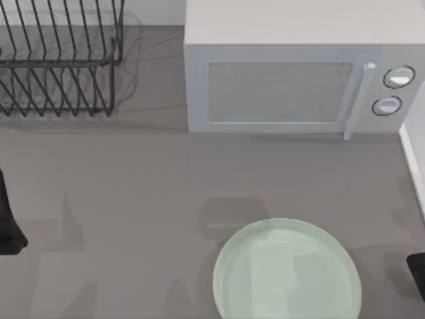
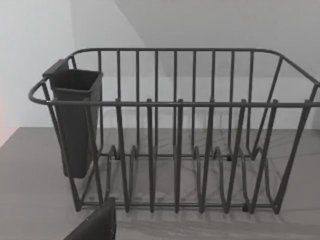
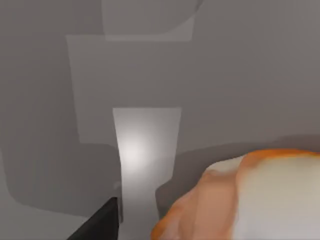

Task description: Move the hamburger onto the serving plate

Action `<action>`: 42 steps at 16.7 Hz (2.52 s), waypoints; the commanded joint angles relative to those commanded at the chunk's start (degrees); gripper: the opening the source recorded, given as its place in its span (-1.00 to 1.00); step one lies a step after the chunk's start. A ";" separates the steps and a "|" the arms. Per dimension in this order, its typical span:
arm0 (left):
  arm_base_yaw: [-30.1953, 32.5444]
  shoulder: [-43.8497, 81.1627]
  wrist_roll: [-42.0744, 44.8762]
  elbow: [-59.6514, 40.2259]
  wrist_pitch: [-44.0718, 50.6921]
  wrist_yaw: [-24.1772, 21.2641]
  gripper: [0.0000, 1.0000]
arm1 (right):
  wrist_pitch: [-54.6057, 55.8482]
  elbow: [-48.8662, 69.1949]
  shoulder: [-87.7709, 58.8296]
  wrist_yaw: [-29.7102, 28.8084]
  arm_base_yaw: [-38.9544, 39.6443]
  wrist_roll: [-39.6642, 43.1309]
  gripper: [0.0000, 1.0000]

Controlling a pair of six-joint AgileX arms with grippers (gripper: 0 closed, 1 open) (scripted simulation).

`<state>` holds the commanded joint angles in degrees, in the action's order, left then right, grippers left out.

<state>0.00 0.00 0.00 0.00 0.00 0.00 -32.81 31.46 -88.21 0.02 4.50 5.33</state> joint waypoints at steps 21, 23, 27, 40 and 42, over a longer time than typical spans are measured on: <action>0.00 0.00 0.00 0.00 0.00 0.00 1.00 | 0.00 0.00 0.00 0.00 0.00 0.00 -1.00; 0.00 0.00 0.00 0.00 0.00 0.00 1.00 | 0.00 0.00 0.00 0.00 0.00 0.00 -1.00; 0.00 0.00 0.00 0.00 0.00 0.00 1.00 | -7.45 4.43 5.11 0.17 -0.14 0.13 -1.00; 0.00 0.00 0.00 0.00 0.00 0.00 1.00 | -32.14 19.40 14.54 0.17 -0.44 0.48 -1.00; 0.00 0.00 0.00 0.00 0.00 0.00 1.00 | -32.00 19.23 14.30 0.20 -0.35 0.37 -1.00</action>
<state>0.00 0.00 0.00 0.00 0.00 0.00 -64.80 50.69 -73.91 0.22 4.15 5.70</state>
